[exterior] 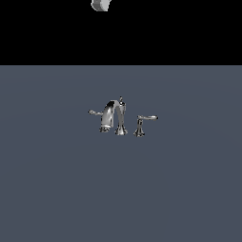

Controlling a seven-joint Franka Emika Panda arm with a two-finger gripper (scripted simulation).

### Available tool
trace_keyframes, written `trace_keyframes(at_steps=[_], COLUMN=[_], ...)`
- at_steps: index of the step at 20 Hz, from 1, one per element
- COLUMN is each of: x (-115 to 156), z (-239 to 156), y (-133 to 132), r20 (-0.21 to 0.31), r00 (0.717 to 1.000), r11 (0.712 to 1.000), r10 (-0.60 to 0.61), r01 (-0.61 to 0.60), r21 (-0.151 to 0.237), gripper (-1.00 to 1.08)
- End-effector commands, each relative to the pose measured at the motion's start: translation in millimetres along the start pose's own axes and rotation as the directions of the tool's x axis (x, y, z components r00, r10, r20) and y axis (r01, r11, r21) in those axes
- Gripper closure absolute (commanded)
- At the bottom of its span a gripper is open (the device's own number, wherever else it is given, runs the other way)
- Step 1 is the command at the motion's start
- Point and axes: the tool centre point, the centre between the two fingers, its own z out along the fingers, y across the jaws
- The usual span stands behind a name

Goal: Turn on the faucet by rotating a designated handle.

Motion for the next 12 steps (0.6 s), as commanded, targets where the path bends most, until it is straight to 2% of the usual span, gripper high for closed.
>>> trace_keyframes(at_steps=[1,6,12], x=[17,49,87], z=[12,39,75], y=[-10,-28,-46], r20=[0.016,0.038,0.043], r00=[0.997,0.971,0.909], r11=[0.997,0.972,0.909], r10=[0.079,0.235,0.415], r01=[-0.079,-0.236,-0.416], r21=[0.012,0.019,0.012], gripper=[1.08,1.08,1.08])
